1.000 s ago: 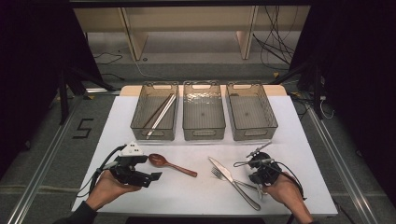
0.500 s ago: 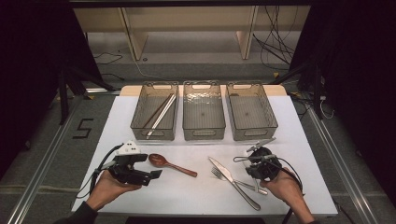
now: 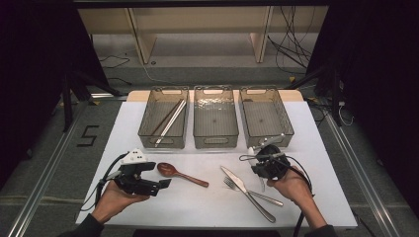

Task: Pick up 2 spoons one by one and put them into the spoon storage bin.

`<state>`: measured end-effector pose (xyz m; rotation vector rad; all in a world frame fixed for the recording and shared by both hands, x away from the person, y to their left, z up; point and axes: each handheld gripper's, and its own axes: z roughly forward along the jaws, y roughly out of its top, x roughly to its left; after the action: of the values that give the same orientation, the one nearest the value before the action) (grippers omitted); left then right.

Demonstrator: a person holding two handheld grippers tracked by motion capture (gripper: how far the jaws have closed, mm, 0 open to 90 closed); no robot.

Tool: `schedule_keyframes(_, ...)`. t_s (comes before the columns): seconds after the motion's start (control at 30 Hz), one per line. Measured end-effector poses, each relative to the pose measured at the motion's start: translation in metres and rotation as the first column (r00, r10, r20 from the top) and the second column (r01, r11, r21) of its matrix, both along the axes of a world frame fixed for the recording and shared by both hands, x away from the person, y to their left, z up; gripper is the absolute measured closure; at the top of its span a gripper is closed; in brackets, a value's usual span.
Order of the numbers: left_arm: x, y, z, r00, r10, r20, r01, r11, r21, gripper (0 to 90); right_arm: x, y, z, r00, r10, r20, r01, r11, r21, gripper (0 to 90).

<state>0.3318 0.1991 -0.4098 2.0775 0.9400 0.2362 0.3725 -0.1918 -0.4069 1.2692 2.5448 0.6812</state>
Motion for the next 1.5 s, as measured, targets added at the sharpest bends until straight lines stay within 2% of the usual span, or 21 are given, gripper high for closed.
schedule_keyframes(0.23, 0.001, 0.002, 0.0, 0.9999, 0.004, 0.012, -0.004, 0.9999, -0.012, 16.0, 0.014, 0.006, 0.011, 0.9998, 0.006, 0.02, -0.007, 1.0, 0.026, 84.9)
schedule_keyframes(0.67, 0.001, 0.002, 0.0, 0.9997, 0.012, 0.02, -0.011, 0.9995, -0.028, 16.0, 0.033, 0.02, 0.023, 0.9991, 0.017, 0.04, -0.018, 0.999, 0.044, 85.0)
schedule_keyframes(0.97, 0.001, 0.003, 0.001, 0.9996, 0.007, 0.026, -0.007, 0.9996, -0.028, 16.0, 0.059, 0.037, 0.038, 0.9985, 0.019, 0.052, -0.023, 0.997, 0.075, 84.9)
schedule_keyframes(1.4, 0.001, 0.004, 0.001, 0.9996, 0.008, 0.027, -0.008, 0.9995, -0.03, 16.0, 0.103, 0.064, 0.054, 0.9981, 0.0, 0.061, -0.003, 0.998, 0.056, 84.9)
schedule_keyframes(1.5, 0.001, 0.004, 0.001, 0.9996, 0.007, 0.028, -0.006, 0.9995, -0.03, 16.0, 0.113, 0.068, 0.055, 0.9984, -0.009, 0.057, 0.005, 0.998, 0.065, 84.9)
